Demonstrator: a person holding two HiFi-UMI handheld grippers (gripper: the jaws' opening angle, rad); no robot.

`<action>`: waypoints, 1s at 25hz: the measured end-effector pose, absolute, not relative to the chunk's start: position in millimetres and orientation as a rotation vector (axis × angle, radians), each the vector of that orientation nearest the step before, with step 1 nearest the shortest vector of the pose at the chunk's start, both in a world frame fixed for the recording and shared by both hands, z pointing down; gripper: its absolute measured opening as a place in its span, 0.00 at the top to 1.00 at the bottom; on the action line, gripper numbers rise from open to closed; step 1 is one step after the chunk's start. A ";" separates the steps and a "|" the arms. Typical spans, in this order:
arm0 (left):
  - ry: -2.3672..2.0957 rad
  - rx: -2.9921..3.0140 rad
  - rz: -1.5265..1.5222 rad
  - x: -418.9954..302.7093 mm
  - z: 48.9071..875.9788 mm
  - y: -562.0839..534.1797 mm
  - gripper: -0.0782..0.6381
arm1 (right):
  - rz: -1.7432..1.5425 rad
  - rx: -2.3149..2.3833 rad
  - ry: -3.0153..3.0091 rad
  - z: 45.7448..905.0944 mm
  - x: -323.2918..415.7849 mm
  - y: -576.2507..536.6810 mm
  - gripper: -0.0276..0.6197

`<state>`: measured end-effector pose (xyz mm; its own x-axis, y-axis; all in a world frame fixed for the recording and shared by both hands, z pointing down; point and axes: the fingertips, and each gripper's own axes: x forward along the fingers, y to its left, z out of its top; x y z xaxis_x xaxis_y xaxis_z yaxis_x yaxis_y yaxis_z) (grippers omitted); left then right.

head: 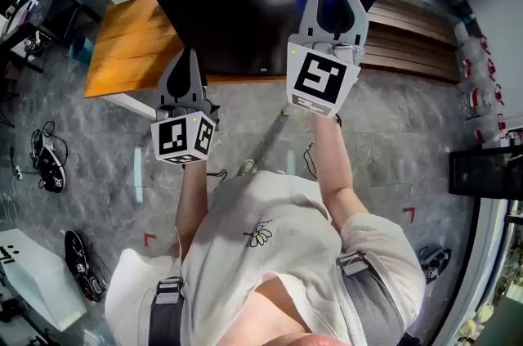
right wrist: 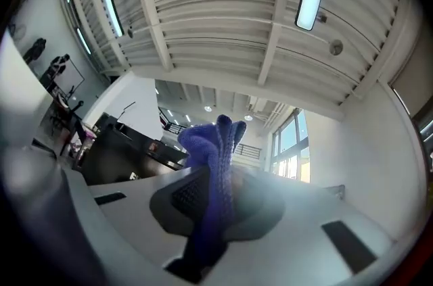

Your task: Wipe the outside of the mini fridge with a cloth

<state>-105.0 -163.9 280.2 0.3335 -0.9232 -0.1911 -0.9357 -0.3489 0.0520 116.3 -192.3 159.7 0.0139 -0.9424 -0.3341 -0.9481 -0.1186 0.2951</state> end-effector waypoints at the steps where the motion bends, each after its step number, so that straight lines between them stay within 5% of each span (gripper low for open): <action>1: 1.748 -2.514 0.288 -103.1 280.4 -164.6 0.88 | 0.713 -2.240 2.067 160.0 123.2 -191.9 0.86; 25: 1.735 -2.518 0.238 -94.9 283.3 -171.5 0.88 | 0.631 -2.536 1.724 157.5 251.5 -183.4 0.86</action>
